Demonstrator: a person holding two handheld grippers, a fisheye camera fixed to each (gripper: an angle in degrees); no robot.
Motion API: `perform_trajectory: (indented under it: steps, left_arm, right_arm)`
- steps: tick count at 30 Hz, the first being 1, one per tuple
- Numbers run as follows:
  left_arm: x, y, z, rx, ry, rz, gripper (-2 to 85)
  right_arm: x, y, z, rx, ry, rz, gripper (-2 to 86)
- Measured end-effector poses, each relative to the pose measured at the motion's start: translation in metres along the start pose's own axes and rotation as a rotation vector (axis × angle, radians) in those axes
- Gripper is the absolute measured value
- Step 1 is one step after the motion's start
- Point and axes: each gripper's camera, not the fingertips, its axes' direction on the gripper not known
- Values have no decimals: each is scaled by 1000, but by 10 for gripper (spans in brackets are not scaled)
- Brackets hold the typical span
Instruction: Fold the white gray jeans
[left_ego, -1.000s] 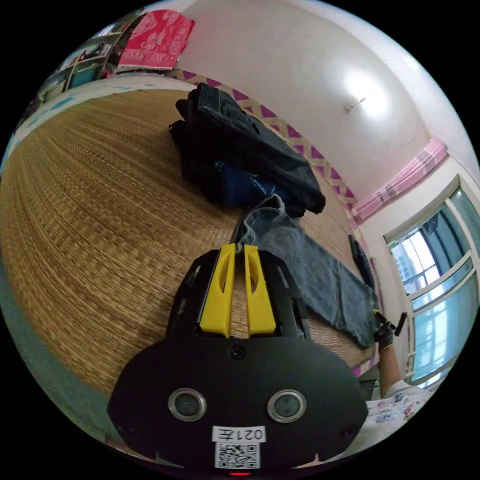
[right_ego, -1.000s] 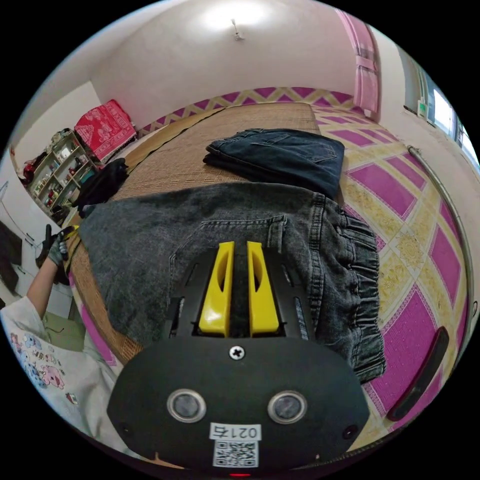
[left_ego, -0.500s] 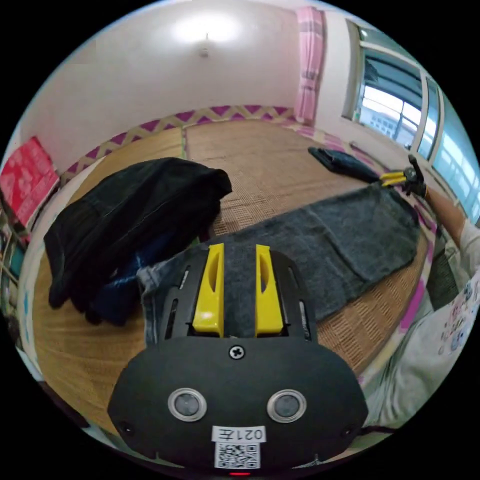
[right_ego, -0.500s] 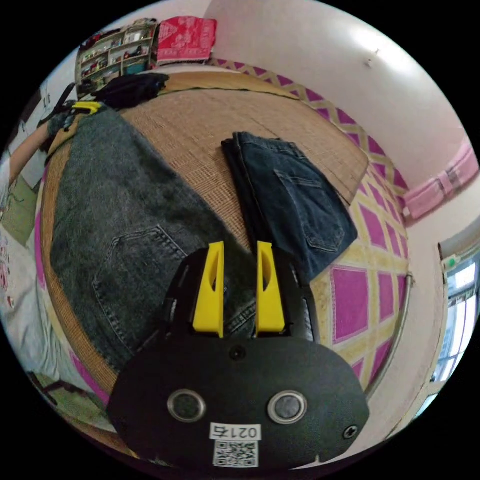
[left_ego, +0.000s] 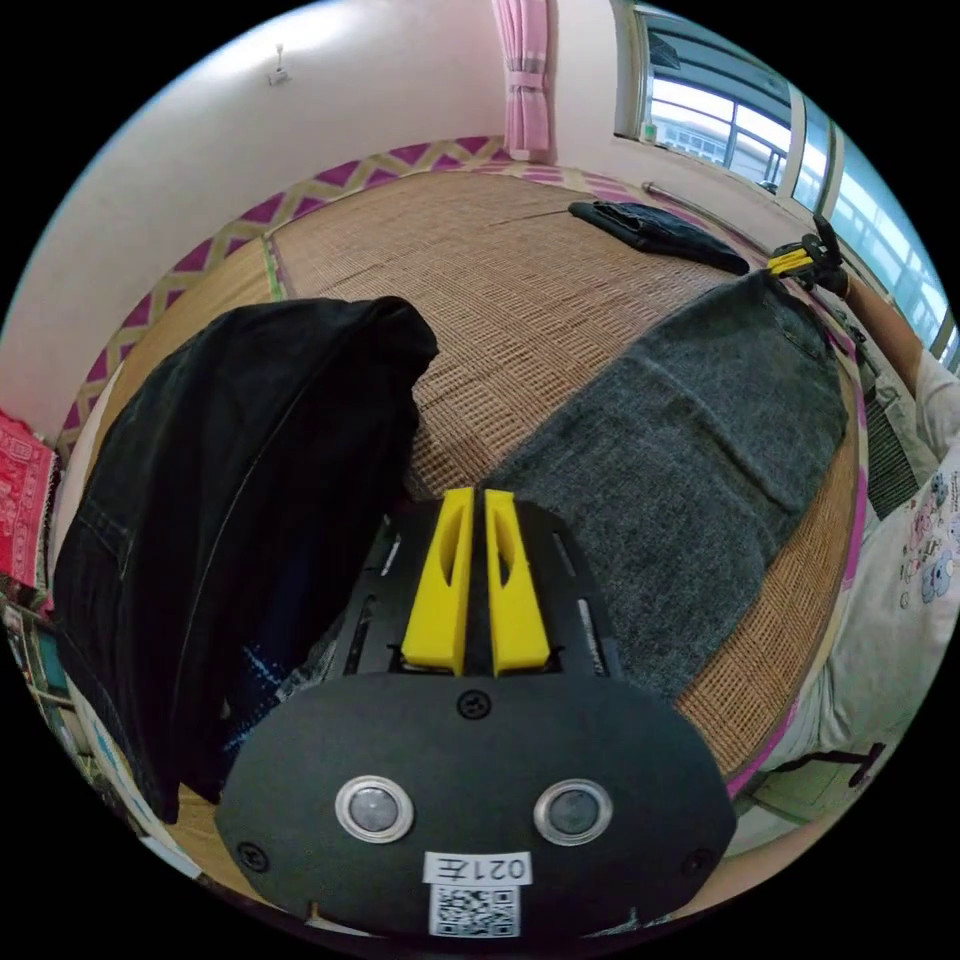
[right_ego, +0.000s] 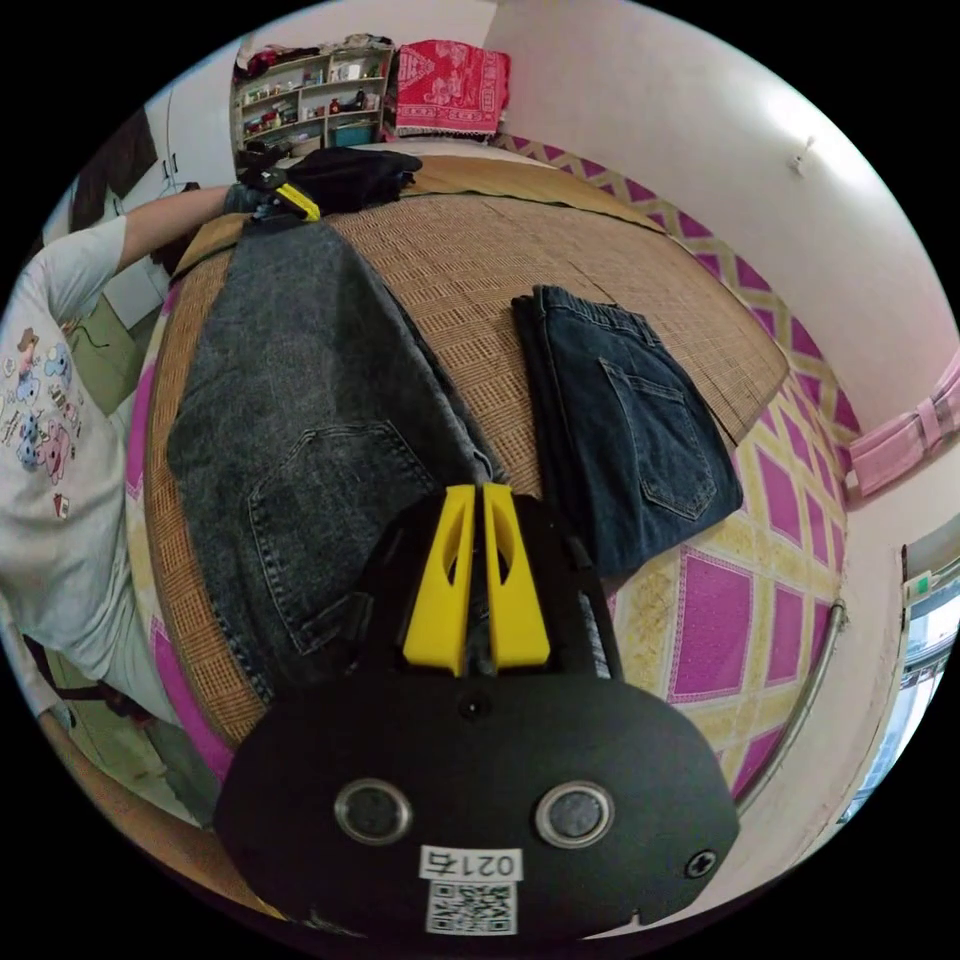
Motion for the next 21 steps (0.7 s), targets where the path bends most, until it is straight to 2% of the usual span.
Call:
perform_trajectory:
  steps: [3,9,14,16,21]
  left_arm:
    - [5,5,-15,22,-5,19,-7]
    - [23,42,-94,212,11,23,-9]
    - [74,136,-207,477,46,50,-9]
    - [98,175,-235,526,61,54,-9]
    - [145,260,-237,477,137,-52,-9]
  right_arm:
    - [-5,7,-10,22,-2,12,-4]
    - [-34,33,-65,167,-1,23,-4]
    - [-98,88,-133,333,12,-7,-5]
    - [-130,115,-149,366,5,-32,-6]
    - [-213,181,-124,301,-138,-35,-7]
